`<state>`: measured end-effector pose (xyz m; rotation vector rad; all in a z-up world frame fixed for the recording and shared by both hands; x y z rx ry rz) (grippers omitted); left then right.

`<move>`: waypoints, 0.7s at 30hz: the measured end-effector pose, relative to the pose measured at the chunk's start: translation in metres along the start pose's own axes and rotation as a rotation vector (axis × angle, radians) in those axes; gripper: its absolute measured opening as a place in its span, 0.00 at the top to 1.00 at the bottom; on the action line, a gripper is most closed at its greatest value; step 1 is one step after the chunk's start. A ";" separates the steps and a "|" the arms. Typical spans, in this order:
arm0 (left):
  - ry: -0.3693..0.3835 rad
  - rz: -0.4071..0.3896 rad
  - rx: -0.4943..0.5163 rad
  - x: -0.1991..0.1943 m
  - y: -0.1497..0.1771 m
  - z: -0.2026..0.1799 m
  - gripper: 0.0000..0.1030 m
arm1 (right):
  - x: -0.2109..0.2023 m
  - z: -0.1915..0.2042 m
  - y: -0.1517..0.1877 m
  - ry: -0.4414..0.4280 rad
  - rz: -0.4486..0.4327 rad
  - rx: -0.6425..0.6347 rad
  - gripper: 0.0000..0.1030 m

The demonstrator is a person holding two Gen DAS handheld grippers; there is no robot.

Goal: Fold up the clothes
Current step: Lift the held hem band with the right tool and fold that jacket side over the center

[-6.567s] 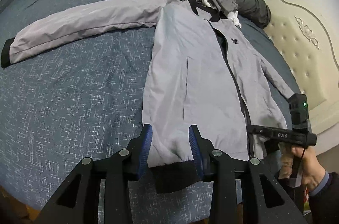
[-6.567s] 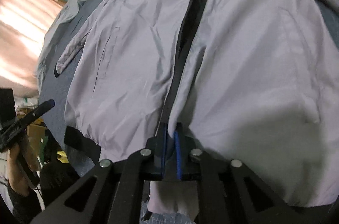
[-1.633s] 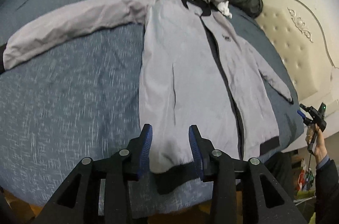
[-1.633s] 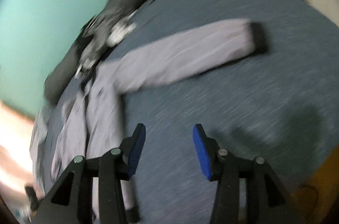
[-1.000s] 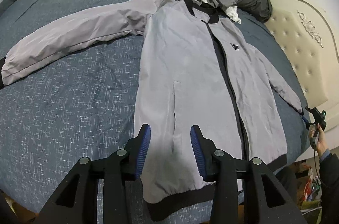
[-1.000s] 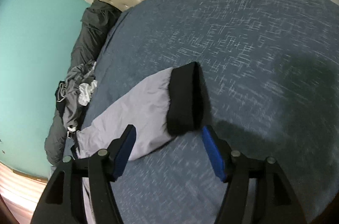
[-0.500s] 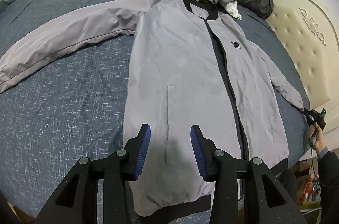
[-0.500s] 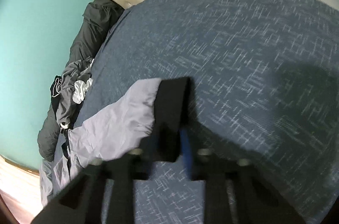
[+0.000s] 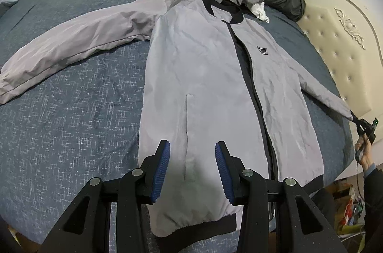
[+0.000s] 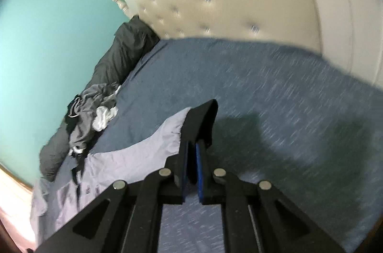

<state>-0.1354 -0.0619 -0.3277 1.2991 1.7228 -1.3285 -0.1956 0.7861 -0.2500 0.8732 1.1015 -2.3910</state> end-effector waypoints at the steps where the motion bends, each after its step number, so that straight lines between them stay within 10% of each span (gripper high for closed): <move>1: 0.000 0.001 -0.001 0.001 0.000 0.001 0.58 | 0.000 -0.006 0.002 0.031 0.003 -0.004 0.95; 12: 0.006 0.008 0.009 0.004 0.000 -0.004 0.58 | 0.027 -0.034 0.038 0.047 0.115 0.084 0.90; 16: 0.006 0.015 0.010 0.007 -0.001 -0.005 0.58 | 0.029 -0.041 0.035 0.027 0.120 0.121 0.47; 21: 0.011 0.022 0.011 0.011 -0.001 -0.010 0.58 | 0.044 -0.035 0.039 0.034 0.163 0.107 0.46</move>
Point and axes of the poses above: each gripper's, at about its wrist camera, not at the fingertips, and x roughly the way its jaws point, z to its left, y to its underside, the point moved 9 cm from there along x, roughly the way its jaws point, and after that the axes turned 5 degrees about z, right-handed, at the moved point
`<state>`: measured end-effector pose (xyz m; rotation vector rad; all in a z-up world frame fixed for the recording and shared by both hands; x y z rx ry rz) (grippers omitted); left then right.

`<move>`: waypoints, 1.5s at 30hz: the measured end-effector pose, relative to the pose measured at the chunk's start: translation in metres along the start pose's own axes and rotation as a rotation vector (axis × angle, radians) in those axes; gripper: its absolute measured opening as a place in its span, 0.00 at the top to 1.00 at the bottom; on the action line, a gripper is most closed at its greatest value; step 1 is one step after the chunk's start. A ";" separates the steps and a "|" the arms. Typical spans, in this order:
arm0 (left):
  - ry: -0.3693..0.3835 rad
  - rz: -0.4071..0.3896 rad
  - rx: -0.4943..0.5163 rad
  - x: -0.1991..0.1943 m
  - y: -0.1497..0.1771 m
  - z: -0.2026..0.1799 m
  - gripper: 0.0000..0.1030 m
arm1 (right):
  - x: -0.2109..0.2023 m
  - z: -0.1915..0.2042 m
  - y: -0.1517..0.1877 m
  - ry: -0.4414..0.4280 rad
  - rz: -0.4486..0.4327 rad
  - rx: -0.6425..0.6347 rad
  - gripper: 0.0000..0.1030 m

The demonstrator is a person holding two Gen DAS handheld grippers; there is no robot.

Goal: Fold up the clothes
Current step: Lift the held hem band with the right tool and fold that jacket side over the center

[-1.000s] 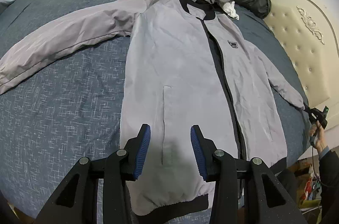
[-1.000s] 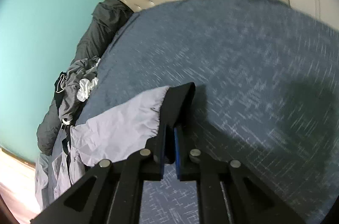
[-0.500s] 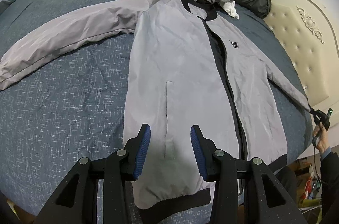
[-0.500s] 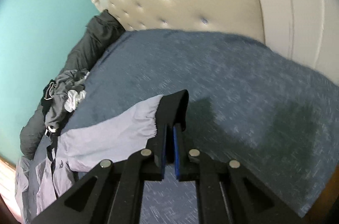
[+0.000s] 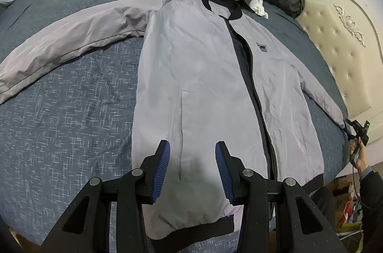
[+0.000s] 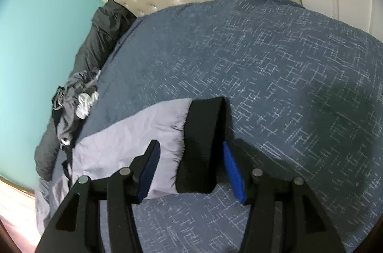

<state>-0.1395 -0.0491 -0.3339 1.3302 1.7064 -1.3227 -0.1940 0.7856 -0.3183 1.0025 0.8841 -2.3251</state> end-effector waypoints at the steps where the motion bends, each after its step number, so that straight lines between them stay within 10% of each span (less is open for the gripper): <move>1: 0.000 0.002 0.002 0.001 0.000 -0.001 0.58 | 0.004 0.000 0.001 0.000 0.005 0.010 0.43; 5: -0.001 0.004 0.004 0.002 -0.001 -0.002 0.58 | 0.013 0.000 0.004 0.015 0.015 0.010 0.45; 10: 0.007 -0.003 -0.005 0.001 -0.004 -0.001 0.58 | 0.005 0.020 0.006 0.042 -0.022 -0.084 0.96; 17: 0.039 -0.021 0.000 -0.006 -0.004 -0.004 0.58 | -0.029 0.089 -0.001 -0.017 -0.090 -0.218 0.97; 26: 0.078 -0.069 0.023 -0.029 -0.007 -0.013 0.57 | -0.062 0.285 0.026 -0.212 -0.118 -0.456 0.97; 36: 0.109 -0.122 0.046 -0.067 -0.003 -0.014 0.53 | -0.086 0.543 0.202 -0.524 0.053 -0.847 0.97; 45: 0.109 -0.145 0.018 -0.087 0.008 0.007 0.50 | -0.004 0.577 0.431 -0.533 0.410 -1.090 0.97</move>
Point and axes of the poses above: each gripper's, at about its wrist camera, not at the fingertips, and x roughly the way its jaws point, z to its left, y to its underside, the point moved 9 cm from there along x, roughly the way its jaws point, and after that the axes turned 5 degrees about z, right-handed, at the moved point
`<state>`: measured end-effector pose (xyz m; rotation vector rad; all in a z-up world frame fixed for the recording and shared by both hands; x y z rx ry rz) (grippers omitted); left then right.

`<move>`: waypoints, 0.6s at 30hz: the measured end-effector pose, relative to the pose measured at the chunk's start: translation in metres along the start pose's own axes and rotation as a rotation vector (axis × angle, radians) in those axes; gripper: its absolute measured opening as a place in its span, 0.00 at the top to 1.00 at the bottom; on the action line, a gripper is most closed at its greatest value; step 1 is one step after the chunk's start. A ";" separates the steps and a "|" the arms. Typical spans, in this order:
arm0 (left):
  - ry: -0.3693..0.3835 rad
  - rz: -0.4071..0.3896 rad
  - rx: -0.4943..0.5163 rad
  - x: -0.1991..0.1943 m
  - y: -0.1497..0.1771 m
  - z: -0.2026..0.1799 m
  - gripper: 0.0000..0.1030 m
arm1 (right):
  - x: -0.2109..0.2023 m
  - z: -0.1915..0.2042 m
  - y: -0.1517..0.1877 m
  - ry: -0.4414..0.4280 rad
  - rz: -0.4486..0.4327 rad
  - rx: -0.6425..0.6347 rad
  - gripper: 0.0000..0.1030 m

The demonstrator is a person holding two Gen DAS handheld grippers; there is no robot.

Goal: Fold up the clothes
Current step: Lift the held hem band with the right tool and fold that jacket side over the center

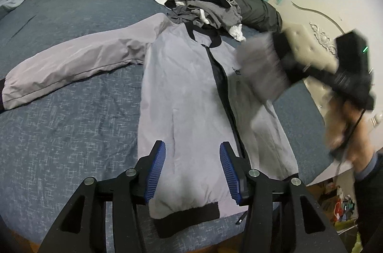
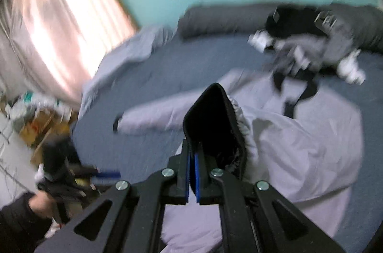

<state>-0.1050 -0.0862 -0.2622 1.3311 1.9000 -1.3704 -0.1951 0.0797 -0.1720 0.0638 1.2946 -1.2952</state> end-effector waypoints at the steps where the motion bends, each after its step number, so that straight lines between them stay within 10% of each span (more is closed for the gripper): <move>1: -0.003 -0.001 -0.001 -0.002 0.001 0.002 0.50 | 0.017 0.003 0.013 -0.004 0.029 0.005 0.97; 8: -0.009 0.010 -0.007 -0.001 0.005 0.010 0.50 | 0.073 -0.007 0.073 -0.018 0.151 0.069 0.94; 12: 0.003 0.026 -0.003 0.010 0.005 0.003 0.50 | 0.064 -0.014 0.076 -0.024 0.140 0.088 0.53; 18: 0.030 0.060 0.026 0.037 0.007 -0.018 0.49 | 0.009 -0.062 0.066 0.033 0.038 0.139 0.51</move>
Point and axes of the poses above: each gripper's, at about its wrist camera, not at the fingertips, and x roughly the way its jaws point, z to its left, y to its underside, the point moved 9 cm from there along x, roughly the way its jaws point, and after that the axes turned 5 degrees about z, right-handed, at the moved point
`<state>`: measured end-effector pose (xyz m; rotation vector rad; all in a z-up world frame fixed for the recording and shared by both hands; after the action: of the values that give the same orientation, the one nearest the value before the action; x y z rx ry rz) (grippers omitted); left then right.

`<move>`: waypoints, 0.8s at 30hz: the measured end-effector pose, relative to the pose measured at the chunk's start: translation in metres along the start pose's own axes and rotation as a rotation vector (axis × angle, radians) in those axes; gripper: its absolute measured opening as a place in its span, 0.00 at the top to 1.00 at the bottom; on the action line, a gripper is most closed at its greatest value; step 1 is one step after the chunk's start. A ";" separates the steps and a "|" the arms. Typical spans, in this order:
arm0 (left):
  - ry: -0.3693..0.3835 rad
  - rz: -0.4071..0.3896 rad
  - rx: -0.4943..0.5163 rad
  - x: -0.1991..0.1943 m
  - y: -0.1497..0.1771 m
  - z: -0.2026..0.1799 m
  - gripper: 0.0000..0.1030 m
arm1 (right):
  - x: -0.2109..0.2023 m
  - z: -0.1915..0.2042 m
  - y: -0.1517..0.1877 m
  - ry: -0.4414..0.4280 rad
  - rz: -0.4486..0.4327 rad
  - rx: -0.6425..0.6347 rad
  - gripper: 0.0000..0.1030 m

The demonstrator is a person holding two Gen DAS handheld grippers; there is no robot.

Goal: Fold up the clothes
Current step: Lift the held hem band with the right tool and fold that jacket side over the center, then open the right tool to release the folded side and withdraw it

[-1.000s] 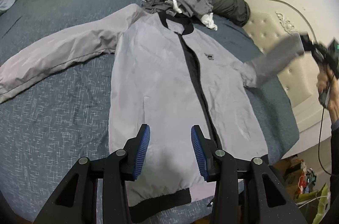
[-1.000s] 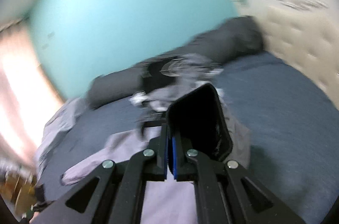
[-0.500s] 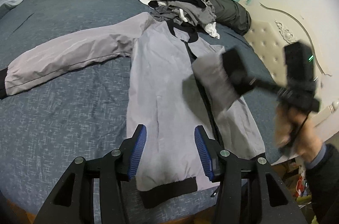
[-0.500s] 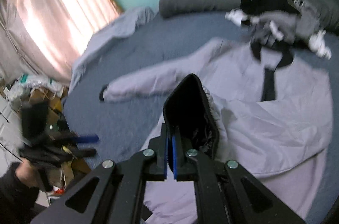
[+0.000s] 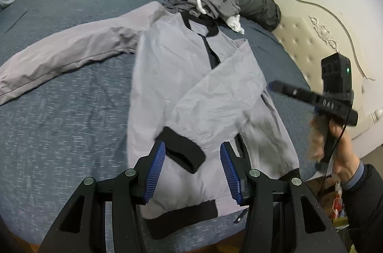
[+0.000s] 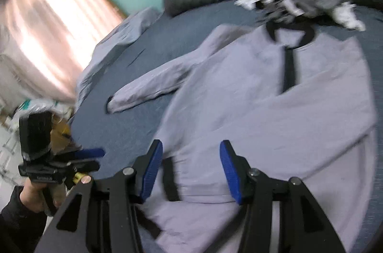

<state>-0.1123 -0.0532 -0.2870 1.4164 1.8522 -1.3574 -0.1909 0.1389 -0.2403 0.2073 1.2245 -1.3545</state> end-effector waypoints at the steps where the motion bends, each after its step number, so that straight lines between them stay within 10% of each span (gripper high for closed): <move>1: 0.005 0.009 0.005 0.007 0.000 -0.004 0.49 | -0.008 -0.014 -0.001 0.033 -0.010 0.009 0.51; 14: 0.018 0.029 0.001 0.101 -0.023 -0.032 0.49 | -0.094 -0.230 0.041 0.385 -0.075 0.293 0.51; 24: 0.038 0.002 0.008 0.149 -0.060 -0.035 0.48 | -0.047 -0.282 0.030 0.496 0.012 0.228 0.51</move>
<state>-0.2157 0.0481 -0.3650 1.4578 1.8708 -1.3474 -0.3069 0.3822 -0.3398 0.7459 1.4659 -1.4808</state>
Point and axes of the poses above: each gripper's, at about its wrist camera, not at the fingertips, and x roughly the way its jaws point, z to its left, y to its underside, the point moved 9 cm from there along x, roughly the way its jaws point, and after that the axes turned 5 degrees about z, right-handed, at the moved point
